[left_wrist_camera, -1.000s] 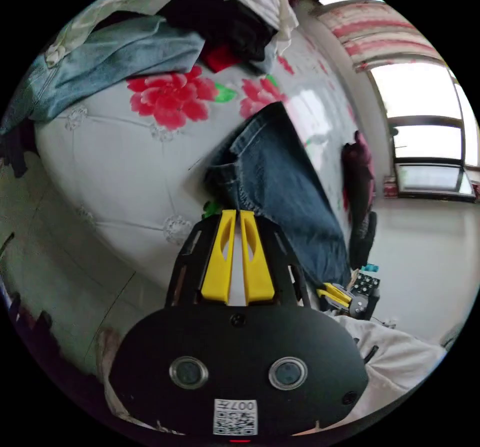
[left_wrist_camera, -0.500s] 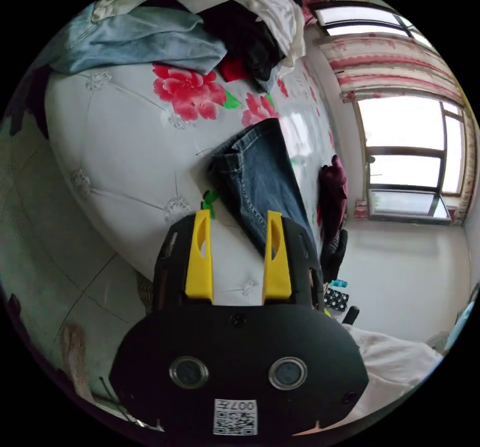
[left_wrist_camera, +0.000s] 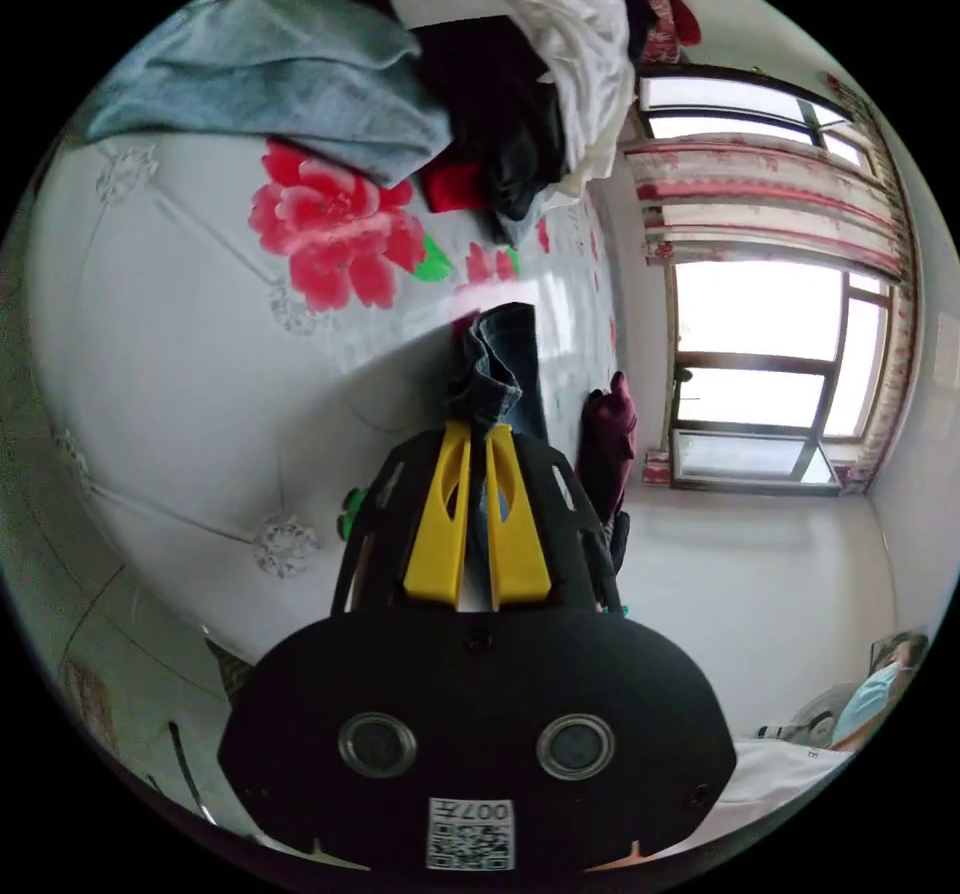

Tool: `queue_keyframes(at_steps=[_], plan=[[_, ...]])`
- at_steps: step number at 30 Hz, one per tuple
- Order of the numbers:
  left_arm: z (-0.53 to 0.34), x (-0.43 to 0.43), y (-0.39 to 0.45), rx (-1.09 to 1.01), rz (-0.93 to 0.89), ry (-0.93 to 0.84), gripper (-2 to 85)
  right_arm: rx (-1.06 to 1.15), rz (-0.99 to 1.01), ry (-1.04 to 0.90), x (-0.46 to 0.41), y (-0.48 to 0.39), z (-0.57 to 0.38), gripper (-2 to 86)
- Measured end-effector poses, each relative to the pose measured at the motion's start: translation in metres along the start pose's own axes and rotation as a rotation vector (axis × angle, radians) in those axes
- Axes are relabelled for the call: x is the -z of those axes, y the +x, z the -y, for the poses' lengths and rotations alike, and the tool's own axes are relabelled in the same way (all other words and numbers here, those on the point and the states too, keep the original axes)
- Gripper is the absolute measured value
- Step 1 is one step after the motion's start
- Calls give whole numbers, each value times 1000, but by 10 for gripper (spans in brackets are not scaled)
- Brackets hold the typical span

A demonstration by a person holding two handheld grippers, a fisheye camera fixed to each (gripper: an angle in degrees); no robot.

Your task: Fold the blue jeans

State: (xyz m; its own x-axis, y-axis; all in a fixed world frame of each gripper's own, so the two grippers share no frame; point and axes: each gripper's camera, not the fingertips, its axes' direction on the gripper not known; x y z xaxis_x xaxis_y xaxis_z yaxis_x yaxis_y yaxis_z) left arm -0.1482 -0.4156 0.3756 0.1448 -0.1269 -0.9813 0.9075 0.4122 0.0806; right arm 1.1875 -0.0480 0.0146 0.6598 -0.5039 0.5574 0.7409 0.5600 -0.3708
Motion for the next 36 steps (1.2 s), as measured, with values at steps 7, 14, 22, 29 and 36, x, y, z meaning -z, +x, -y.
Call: queue_keyframes(at_steps=[7, 14, 22, 29, 36], plan=[[-39, -4, 115, -470, -121, -57, -7, -96, 84, 165, 70, 57, -34, 91], [-209, -137, 309, -1143, -240, -518, 19, -388, 127, 387, 146, 175, -110, 94], [-411, -333, 267, -1242, -77, -1134, 95, -862, 307, 648, 188, 319, -229, 103], [-354, -321, 207, -1141, 120, -990, 79, -1132, 479, 764, 181, 420, -279, 118], [-282, -267, 135, -802, 283, -651, 74, -1236, 409, 668, 186, 461, -233, 99]])
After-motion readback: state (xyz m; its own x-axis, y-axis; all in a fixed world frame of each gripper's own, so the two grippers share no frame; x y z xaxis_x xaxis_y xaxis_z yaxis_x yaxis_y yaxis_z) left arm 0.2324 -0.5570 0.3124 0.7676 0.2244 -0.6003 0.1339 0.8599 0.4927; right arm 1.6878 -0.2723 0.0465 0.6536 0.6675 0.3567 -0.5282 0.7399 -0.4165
